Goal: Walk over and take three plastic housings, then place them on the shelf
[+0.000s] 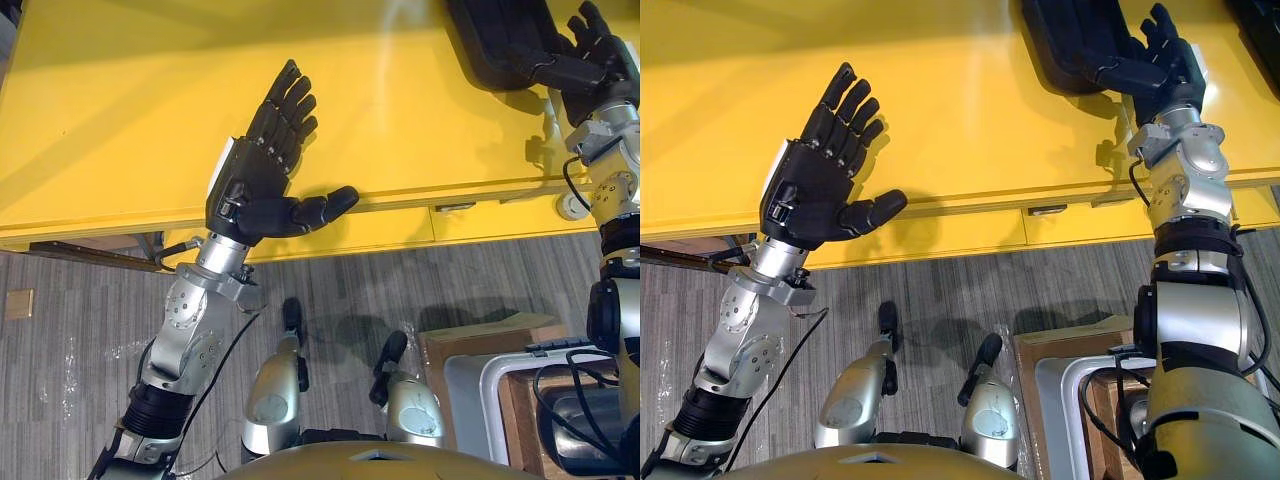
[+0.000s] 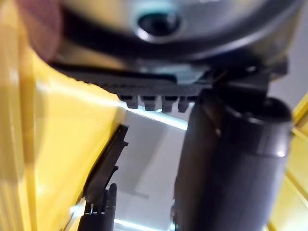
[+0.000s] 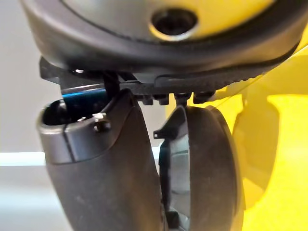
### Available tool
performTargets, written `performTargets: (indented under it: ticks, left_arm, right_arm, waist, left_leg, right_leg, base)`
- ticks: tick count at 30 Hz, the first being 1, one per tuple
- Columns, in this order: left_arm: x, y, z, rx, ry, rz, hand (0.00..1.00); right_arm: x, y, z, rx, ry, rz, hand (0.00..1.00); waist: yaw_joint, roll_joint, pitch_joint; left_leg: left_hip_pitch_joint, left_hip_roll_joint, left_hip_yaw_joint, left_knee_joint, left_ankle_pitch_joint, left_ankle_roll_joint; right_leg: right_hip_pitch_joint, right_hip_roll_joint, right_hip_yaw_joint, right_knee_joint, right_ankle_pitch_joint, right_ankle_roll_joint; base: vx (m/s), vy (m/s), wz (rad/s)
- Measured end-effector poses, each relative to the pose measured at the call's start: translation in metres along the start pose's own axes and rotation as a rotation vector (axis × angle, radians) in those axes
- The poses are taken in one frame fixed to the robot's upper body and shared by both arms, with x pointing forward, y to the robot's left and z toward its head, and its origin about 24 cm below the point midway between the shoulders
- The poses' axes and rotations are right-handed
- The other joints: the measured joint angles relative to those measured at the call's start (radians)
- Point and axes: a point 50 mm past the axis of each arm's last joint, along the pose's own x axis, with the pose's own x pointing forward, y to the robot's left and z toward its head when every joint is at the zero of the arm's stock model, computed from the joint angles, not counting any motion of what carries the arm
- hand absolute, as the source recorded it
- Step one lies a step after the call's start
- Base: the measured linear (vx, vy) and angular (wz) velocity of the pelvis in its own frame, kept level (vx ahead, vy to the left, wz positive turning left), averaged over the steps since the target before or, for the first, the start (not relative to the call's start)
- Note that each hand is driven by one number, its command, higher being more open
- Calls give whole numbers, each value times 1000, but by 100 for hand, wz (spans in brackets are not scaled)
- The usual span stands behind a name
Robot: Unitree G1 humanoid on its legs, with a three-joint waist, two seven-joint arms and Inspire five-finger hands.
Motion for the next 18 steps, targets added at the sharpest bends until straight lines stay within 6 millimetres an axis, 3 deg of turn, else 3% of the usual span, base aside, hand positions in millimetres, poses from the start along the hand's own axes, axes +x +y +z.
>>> performTargets:
  ticks: [14, 18]
  left_arm:
    - [0, -1, -1, 6, 10, -27, 100]
    - [-1, 1, -5, 9, 32, -19, 100]
  right_arm:
    - [-9, 0, -19, -7, 67, 106, 100]
    - [-13, -1, -25, -11, 83, 126, 100]
  waist:
    - [-4, -10, -5]
    - [-4, -23, -13]
  left_leg:
    - [16, 22, 8, -4, 5, -8]
    - [16, 25, 7, -4, 6, -10]
  right_leg:
    - [7, 19, 10, 8, -6, -9]
    - [8, 23, 9, 8, -6, -9]
  base:
    - [-22, -35, -3]
    - [4, -28, 0]
